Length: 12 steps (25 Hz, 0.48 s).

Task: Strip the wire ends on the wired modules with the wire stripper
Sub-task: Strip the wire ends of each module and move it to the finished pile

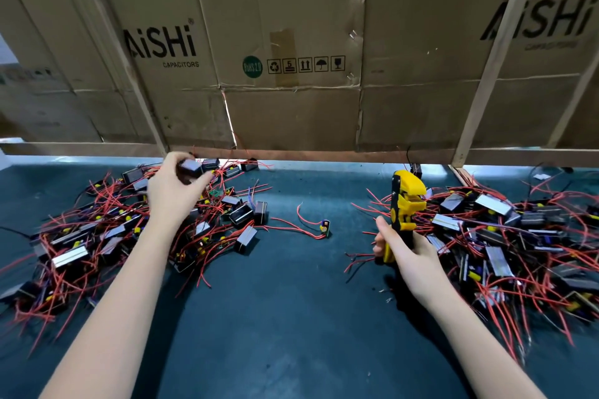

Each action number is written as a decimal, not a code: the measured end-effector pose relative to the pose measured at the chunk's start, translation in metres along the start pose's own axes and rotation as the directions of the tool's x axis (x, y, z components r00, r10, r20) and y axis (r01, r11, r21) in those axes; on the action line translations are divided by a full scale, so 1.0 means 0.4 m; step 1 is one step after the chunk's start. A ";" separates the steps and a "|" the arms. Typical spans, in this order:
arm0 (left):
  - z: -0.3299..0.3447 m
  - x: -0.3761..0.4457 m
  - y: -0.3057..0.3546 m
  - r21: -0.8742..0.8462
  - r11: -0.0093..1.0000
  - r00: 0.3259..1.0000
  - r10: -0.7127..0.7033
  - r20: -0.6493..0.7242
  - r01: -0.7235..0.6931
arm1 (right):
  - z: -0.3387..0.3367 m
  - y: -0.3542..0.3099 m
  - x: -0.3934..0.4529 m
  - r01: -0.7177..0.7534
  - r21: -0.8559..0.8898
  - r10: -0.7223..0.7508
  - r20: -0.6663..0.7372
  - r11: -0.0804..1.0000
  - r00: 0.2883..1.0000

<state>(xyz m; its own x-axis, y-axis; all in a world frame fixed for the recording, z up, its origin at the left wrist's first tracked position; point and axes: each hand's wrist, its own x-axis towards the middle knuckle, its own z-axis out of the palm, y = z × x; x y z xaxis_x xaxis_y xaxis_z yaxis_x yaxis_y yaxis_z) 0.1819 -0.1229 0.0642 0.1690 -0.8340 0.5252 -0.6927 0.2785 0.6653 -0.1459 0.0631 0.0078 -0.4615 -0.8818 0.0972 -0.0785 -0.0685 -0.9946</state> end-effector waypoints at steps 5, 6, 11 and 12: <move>-0.014 -0.069 0.187 -0.831 0.521 0.851 0.331 0.408 0.195 | -0.001 0.001 0.001 -0.005 0.001 0.005 0.007 1.000 1.000; 0.008 -0.106 0.202 -0.827 0.514 0.783 0.408 0.470 0.228 | -0.001 0.000 0.000 -0.006 0.005 0.006 0.008 1.000 1.000; 0.137 -0.256 0.191 -0.476 0.856 0.369 0.383 0.847 0.203 | 0.004 -0.002 -0.006 0.010 0.040 -0.010 0.003 0.999 1.000; 0.147 -0.266 0.185 -0.416 0.889 0.326 0.342 0.881 0.193 | 0.002 -0.003 -0.006 0.002 0.028 -0.002 0.005 1.000 1.000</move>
<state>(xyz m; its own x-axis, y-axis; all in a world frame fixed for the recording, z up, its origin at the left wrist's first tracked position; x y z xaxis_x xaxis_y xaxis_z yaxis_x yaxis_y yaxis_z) 0.0714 -0.0416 0.0261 -0.7996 -0.5966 -0.0691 -0.2915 0.2849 0.9132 -0.1441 0.0650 0.0088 -0.4567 -0.8841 0.0987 -0.0547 -0.0828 -0.9951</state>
